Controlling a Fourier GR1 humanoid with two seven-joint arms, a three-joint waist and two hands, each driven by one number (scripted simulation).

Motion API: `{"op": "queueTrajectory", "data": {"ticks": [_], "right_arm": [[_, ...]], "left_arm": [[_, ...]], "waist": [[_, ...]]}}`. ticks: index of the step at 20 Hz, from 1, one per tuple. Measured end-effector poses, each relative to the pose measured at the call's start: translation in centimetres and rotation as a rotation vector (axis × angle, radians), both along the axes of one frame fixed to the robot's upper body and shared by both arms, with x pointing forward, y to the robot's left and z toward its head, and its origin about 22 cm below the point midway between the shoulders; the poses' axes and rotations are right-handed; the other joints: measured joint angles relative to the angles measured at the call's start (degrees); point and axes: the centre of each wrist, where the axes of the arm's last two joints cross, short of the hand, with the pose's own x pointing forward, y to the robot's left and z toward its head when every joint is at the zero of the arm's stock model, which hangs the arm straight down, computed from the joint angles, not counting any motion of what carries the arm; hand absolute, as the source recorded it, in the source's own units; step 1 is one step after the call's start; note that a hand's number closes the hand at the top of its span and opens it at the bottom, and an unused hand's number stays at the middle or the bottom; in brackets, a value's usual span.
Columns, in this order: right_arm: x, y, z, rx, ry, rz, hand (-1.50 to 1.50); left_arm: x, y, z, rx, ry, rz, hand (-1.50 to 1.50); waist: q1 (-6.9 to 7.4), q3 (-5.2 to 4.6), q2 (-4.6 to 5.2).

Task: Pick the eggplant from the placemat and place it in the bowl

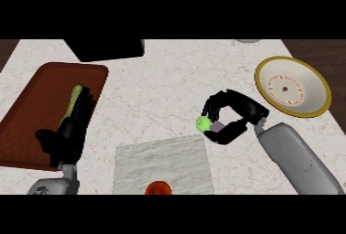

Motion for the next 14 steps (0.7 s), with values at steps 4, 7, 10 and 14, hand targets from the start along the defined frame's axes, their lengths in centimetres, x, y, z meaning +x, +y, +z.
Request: {"op": "queueTrajectory", "data": {"ticks": [4,7,10,14], "right_arm": [[-2.5,-4.3,1.0,0.175,-0.211,-0.029,1.5],[-4.8,-7.7,2.3,0.235,-0.375,-0.059,1.5],[-7.6,-10.9,4.1,0.251,-0.505,-0.097,1.5],[-11.5,-13.4,7.7,0.211,-0.621,-0.166,1.5]], "left_arm": [[-0.3,0.5,0.1,0.001,-0.003,0.011,0.0],[-0.5,0.8,0.4,0.0,-0.004,0.006,0.0],[-0.4,0.6,0.5,-0.002,-0.013,-0.005,0.0],[0.1,0.1,1.0,-0.007,-0.016,-0.039,0.0]], "waist": [[-0.47,-0.05,0.08],[-0.23,-0.12,0.21],[0.68,-0.23,0.56],[2.34,-0.33,0.99]]}}
